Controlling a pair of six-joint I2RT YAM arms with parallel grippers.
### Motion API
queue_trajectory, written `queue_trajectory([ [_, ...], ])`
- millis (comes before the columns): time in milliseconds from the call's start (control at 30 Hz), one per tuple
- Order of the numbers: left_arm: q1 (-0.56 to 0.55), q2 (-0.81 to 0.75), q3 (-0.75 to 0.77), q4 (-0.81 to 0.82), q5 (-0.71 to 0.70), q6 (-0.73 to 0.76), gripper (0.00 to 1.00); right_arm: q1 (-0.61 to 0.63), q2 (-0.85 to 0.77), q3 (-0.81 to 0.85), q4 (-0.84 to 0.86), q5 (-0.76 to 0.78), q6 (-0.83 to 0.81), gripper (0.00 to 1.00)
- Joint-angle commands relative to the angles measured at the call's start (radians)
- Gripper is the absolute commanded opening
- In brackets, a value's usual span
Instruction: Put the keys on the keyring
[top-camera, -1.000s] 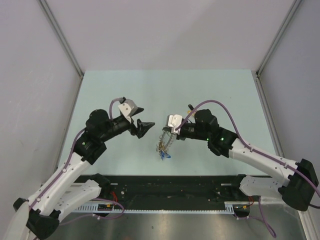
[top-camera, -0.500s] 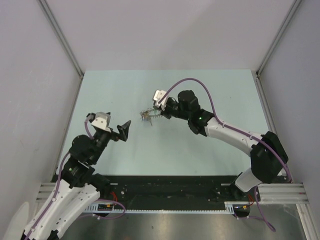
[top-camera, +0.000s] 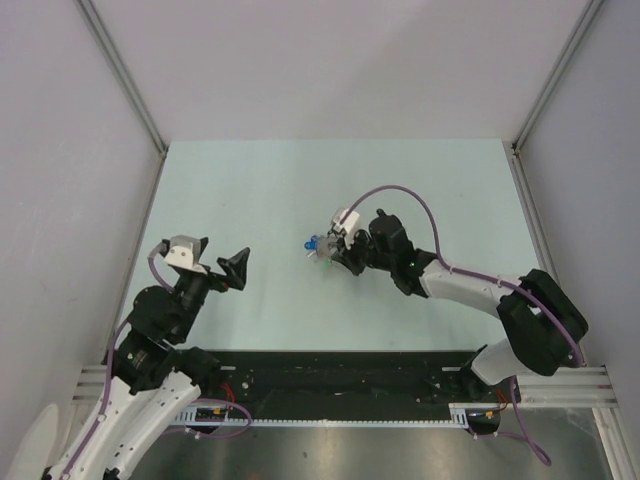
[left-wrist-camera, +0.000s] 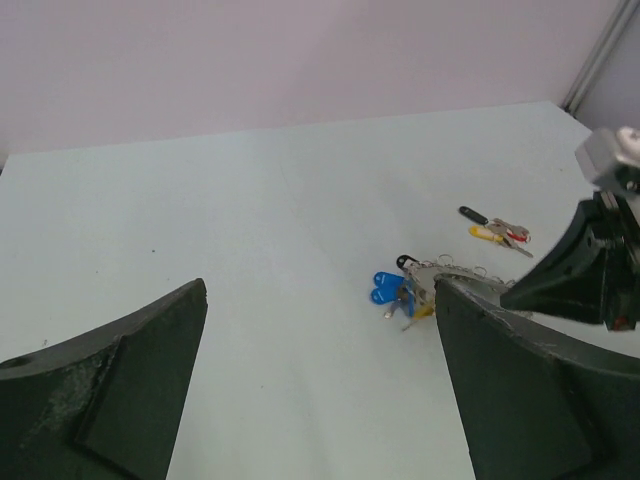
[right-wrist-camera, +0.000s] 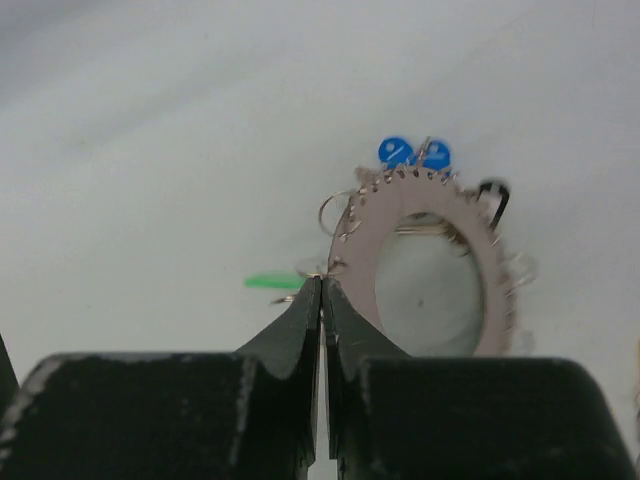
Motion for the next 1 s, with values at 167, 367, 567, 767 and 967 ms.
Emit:
queue_trajectory([
  [167, 0.008, -0.128, -0.025, -0.053, -0.077, -0.071, 1.0, -0.01, -0.204, -0.204, -0.028, 0.142, 0.198, 0.28],
  [367, 0.007, -0.192, -0.03, -0.089, -0.155, -0.097, 1.0, -0.024, -0.379, -0.224, -0.151, 0.272, 0.255, 0.63],
  [567, 0.007, -0.206, -0.015, -0.127, -0.229, -0.171, 1.0, -0.059, -0.641, -0.211, -0.33, 0.544, 0.292, 0.93],
  [767, 0.008, -0.215, -0.007, -0.129, -0.256, -0.199, 1.0, -0.068, -0.855, -0.112, -0.528, 0.794, 0.252, 1.0],
  [967, 0.007, -0.255, -0.013, -0.127, -0.266, -0.187, 1.0, -0.071, -1.024, -0.049, -0.631, 0.906, 0.22, 1.0],
])
